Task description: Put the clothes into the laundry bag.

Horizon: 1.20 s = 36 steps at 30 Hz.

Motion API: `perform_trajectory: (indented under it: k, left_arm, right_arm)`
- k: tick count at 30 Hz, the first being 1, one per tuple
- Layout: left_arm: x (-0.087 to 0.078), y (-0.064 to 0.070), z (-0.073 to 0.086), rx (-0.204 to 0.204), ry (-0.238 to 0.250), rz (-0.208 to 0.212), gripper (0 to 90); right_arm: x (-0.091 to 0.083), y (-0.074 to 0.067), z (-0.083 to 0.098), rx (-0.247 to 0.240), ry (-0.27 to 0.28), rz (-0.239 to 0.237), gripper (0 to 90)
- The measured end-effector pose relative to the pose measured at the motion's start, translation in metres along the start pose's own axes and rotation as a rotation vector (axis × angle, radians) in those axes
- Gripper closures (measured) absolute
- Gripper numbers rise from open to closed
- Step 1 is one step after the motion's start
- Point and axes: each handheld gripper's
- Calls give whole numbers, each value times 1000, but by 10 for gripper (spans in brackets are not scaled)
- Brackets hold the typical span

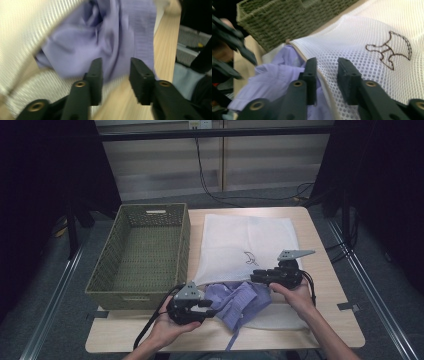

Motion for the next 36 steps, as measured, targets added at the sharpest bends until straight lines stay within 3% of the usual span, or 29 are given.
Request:
perform_trajectory:
  k: [4,9,11,14,16,18,21,24,27,35,36]
  left_arm:
    - [12,0,3,7,-53,14,711]
    - [27,-1,8,13,-116,-14,748]
    - [29,-3,8,34,-151,-20,748]
    - [35,-4,9,14,-154,-20,736]
    - [35,-6,8,55,-189,-20,727]
    - [37,-3,9,26,-159,-23,715]
    - [36,-3,9,37,-171,-29,710]
    - [37,-4,9,25,-161,-20,711]
    - [37,-4,9,24,-159,-17,724]
    - [37,-6,8,35,-178,-18,729]
    - [39,-5,8,17,-160,-14,734]
  right_arm:
    - [-10,-8,-5,-15,31,-17,648]
    - [-17,-28,-6,-39,52,-64,674]
    - [-17,-39,-6,-58,36,-106,670]
    - [-14,-50,-6,-67,-17,-162,667]
    - [-12,-58,-5,-81,-20,-176,678]
    - [-6,-67,-6,-105,-33,-200,671]
    - [8,-77,-6,-142,-75,-231,657]
    - [28,-83,-1,-146,-127,-237,646]
    - [45,-85,4,-159,-168,-206,600]
    - [65,-80,21,-162,-233,-165,449]
    - [67,-80,23,-164,-237,-159,429]
Point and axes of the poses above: each handheld gripper's, and its own axes: x roughly forward along the jaws, z roughly out of its underside, y roughly to its right, and after that the axes turned 2 degrees about -x, right-handed
